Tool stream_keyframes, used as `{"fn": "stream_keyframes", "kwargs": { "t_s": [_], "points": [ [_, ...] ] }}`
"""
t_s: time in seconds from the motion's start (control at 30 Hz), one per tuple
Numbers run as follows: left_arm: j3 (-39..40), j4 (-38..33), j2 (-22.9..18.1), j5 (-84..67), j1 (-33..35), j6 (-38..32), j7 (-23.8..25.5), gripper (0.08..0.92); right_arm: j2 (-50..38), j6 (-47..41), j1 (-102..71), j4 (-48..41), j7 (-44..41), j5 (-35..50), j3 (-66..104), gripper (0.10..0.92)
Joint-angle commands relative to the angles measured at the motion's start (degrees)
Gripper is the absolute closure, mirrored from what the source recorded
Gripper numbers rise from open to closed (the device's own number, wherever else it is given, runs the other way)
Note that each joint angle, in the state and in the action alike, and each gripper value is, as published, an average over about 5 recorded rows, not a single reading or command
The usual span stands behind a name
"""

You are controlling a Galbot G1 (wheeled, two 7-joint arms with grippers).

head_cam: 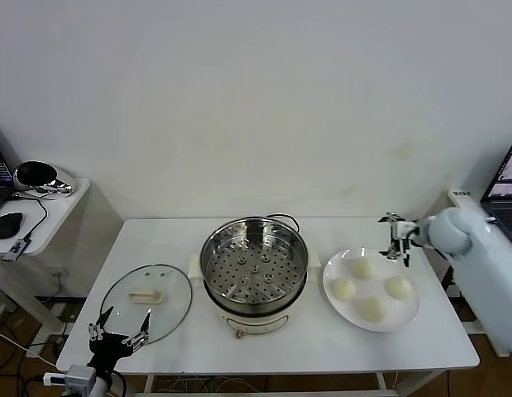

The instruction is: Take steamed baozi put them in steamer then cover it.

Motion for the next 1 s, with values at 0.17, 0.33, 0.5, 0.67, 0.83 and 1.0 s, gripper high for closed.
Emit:
{"fn": "stream_keyframes", "kwargs": {
  "t_s": [0.17, 0.33, 0.5, 0.67, 0.83, 1.0],
  "points": [
    [-1.02, -0.02, 0.14, 0.15, 0.12, 0.02, 1.58, 0.177, 5.92, 4.94, 10.76, -13.89, -8.46, -3.63, -10.44, 0.203],
    [-0.91, 0.0, 0.26, 0.16, -0.04, 0.13, 1.65, 0.177, 6.94, 5.34, 9.53, -15.81, -9.68, -4.53, -9.34, 0.203],
    [-0.76, -0.1, 0.29, 0.14, -0.03, 0.2, 1.78, 0.177, 7.83, 5.05, 7.38, -16.71, -9.19, -5.14, -7.06, 0.203],
    [-0.76, -0.03, 0.39, 0.06, 0.37, 0.21, 1.75, 0.177, 8.51, 4.98, 5.4, -16.35, -7.9, -7.61, -5.12, 0.203],
    [-0.6, 0.03, 0.19, 0.18, 0.65, 0.19, 1.69, 0.177, 9.38, 4.96, 4.31, -17.08, -7.46, -8.83, -4.34, 0.203],
    [-0.44, 0.43, 0.15, 0.19, 0.68, 0.16, 1.64, 0.177, 10.34, 4.87, 3.99, -18.52, -6.88, -9.28, -3.82, 0.203]
  ]
}}
